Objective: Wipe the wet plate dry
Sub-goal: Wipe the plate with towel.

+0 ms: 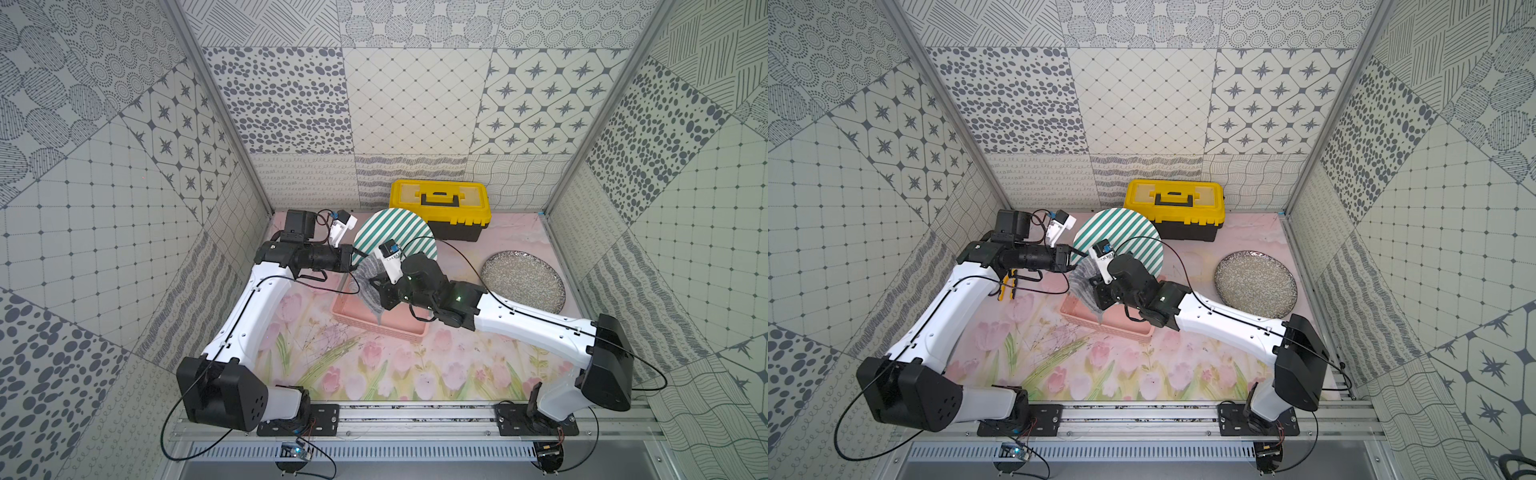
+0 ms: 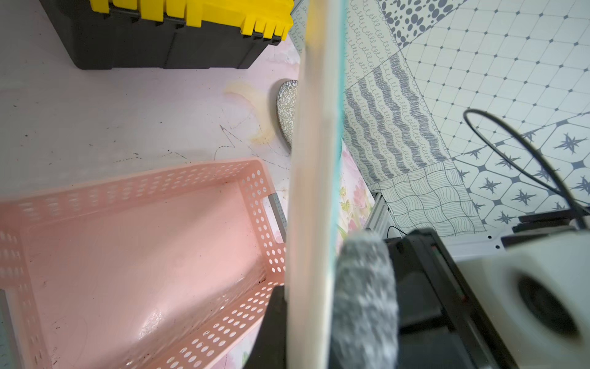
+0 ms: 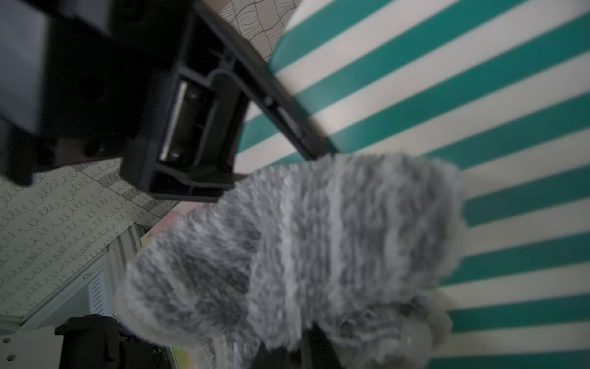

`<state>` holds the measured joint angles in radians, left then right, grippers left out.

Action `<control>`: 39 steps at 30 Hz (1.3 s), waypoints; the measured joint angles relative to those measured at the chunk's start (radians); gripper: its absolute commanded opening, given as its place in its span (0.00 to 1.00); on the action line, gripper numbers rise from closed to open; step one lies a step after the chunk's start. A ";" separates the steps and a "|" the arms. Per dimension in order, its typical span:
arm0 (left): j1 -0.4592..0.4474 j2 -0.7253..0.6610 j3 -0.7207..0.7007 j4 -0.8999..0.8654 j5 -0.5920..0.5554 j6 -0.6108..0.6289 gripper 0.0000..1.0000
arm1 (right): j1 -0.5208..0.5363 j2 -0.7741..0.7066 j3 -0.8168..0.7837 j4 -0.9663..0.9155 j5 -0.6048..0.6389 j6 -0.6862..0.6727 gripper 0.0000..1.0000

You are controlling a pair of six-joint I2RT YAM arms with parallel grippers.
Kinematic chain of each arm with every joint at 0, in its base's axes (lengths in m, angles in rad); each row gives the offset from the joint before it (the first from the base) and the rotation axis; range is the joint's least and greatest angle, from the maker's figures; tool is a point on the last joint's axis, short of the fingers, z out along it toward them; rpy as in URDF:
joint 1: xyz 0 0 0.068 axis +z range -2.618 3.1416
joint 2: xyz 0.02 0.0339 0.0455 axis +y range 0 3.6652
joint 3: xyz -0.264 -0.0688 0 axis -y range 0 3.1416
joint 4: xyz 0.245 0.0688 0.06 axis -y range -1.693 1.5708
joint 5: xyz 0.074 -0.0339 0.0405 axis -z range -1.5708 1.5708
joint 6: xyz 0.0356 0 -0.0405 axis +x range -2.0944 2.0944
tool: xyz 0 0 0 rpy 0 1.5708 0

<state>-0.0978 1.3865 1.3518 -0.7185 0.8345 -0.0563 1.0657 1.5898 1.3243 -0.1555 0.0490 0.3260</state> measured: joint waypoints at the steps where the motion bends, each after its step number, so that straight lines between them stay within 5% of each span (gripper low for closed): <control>1: 0.000 0.002 -0.001 0.005 -0.002 0.000 0.00 | 0.013 0.014 0.017 0.004 -0.005 -0.001 0.00; 11: 0.000 0.013 0.012 0.051 0.000 -0.008 0.00 | -0.034 -0.043 -0.124 0.117 -0.007 0.070 0.00; 22: 0.000 0.006 0.016 0.085 -0.023 -0.012 0.00 | -0.308 -0.237 -0.383 0.070 0.050 0.163 0.00; 32: -0.011 -0.029 0.014 0.029 0.026 0.018 0.00 | -0.587 -0.311 -0.383 -0.046 0.037 0.205 0.00; 39: -0.043 -0.071 -0.029 -0.043 0.009 0.125 0.00 | -0.663 -0.320 -0.178 -0.157 -0.009 0.163 0.00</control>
<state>-0.1413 1.3155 1.3228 -0.7616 0.8433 0.0685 0.4030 1.2694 1.1465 -0.3126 0.0402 0.4885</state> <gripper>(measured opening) 0.096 0.088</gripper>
